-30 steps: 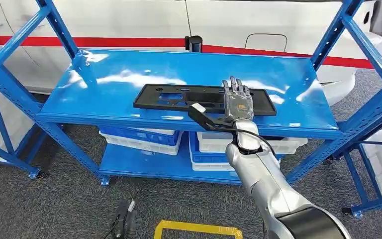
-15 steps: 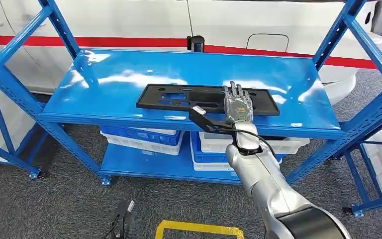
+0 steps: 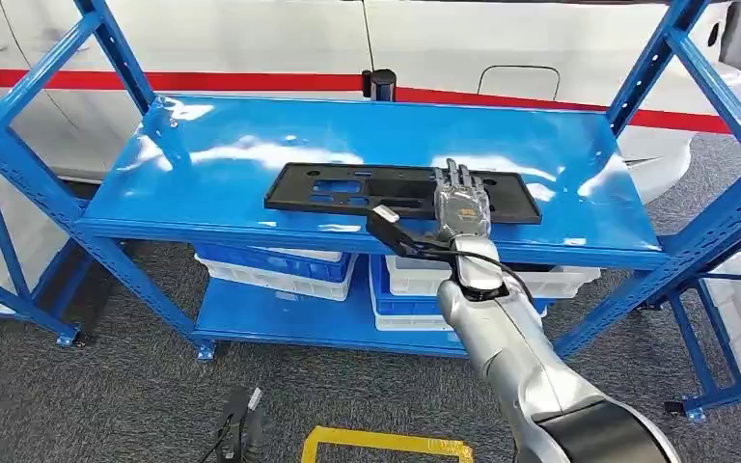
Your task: Take the parts from the cabinet and place them on the table.
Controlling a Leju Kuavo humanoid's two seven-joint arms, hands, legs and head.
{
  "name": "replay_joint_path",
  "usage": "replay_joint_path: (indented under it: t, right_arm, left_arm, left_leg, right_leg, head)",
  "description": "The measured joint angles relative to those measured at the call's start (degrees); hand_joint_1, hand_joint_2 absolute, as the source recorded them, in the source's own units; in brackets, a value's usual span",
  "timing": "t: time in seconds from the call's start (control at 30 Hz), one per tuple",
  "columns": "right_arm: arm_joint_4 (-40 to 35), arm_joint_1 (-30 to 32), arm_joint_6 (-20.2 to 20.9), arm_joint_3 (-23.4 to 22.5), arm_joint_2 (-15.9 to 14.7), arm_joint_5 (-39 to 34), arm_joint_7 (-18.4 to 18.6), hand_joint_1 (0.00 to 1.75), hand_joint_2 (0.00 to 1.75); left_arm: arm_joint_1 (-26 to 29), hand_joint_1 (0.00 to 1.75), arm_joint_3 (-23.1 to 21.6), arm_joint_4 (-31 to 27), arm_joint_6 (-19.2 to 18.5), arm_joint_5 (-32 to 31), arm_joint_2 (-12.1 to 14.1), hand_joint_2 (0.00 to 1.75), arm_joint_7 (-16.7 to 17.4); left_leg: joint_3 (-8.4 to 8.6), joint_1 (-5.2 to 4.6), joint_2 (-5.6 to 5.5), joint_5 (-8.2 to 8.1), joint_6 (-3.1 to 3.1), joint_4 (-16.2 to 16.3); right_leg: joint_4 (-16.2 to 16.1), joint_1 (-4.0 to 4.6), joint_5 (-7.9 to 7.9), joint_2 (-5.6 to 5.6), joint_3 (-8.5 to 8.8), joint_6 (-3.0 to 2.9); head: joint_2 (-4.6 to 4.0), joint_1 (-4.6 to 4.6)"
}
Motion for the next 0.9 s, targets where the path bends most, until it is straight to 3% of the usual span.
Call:
replay_joint_path:
  t: [0.7, 0.73, 0.9]
  right_arm:
    - [0.0, -0.9, -0.3, -5.2, -0.8, -3.4, -4.0, 1.75, 1.75]
    - [0.0, -0.9, -0.3, -5.3, -0.8, -3.4, -4.1, 1.75, 1.75]
    - [0.0, -1.0, -0.3, -5.6, -0.9, -3.4, -4.3, 1.75, 1.75]
  left_arm:
    - [-0.1, 0.00, 0.9, 0.0, 0.4, 0.5, -0.1, 0.00, -0.2]
    - [-0.1, 0.00, 0.9, 0.0, 0.4, 0.5, -0.1, 1.75, -0.3]
    - [-0.1, 0.00, 1.3, 0.0, -0.1, 0.6, -0.1, 1.75, -1.0]
  left_leg:
    - [0.02, -0.01, -0.01, 0.00, 0.00, 0.0]
    - [0.03, -0.01, 0.00, 0.00, 0.00, 0.0]
    - [0.04, -0.01, -0.01, 0.00, 0.01, 0.0]
  right_leg:
    - [0.0, -0.01, 0.00, -0.02, 0.05, 0.00]
    - [0.0, -0.01, 0.00, -0.02, 0.05, 0.00]
    - [0.0, -0.01, 0.00, -0.02, 0.08, 0.00]
  head:
    - [0.00, 0.00]
    - [0.00, 0.02]
    - [0.00, 0.00]
